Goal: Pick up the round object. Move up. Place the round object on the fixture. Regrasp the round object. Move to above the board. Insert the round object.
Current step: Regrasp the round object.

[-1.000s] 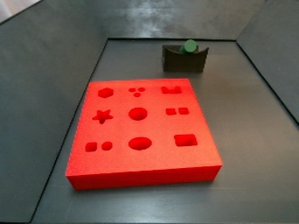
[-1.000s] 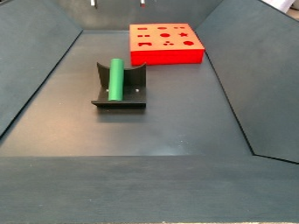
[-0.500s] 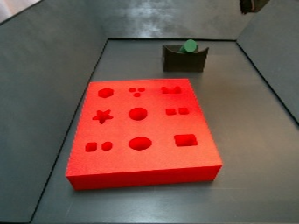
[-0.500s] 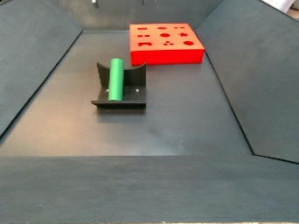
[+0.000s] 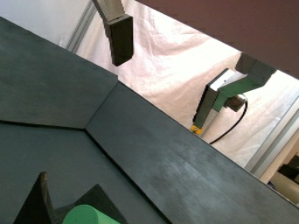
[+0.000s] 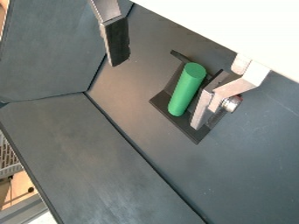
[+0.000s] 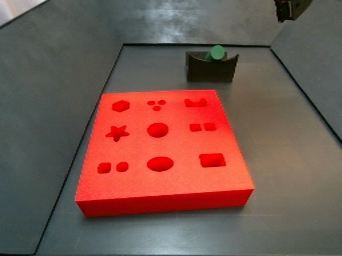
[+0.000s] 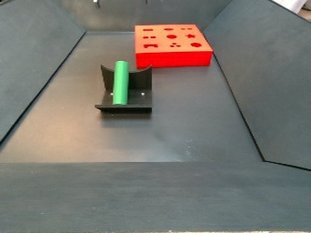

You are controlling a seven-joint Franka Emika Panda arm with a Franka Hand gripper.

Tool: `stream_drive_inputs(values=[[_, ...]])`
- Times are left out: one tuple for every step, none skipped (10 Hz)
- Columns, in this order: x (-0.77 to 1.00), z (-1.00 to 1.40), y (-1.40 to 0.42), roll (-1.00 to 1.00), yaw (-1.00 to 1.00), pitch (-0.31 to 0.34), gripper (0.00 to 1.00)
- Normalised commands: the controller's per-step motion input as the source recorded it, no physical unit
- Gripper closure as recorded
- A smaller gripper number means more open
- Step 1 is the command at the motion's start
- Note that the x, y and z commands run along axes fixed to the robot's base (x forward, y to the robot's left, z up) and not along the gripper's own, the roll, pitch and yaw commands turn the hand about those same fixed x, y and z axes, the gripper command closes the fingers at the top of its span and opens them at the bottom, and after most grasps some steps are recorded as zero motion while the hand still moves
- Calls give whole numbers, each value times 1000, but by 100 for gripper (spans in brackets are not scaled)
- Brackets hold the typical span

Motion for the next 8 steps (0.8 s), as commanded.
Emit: stream_drive_inputs(values=[[45, -1000, 67, 168, 208, -49, 0], [47, -1000, 68, 170, 181, -55, 0], [54, -1000, 61, 163, 142, -78, 0], [62, -1000, 53, 133, 98, -93, 0], [68, -1000, 48, 107, 66, -96, 0], [76, -1000, 44, 85, 40, -96, 0], [85, -1000, 40, 64, 15, -86, 0], [93, -1000, 35, 54, 1, -76, 0]])
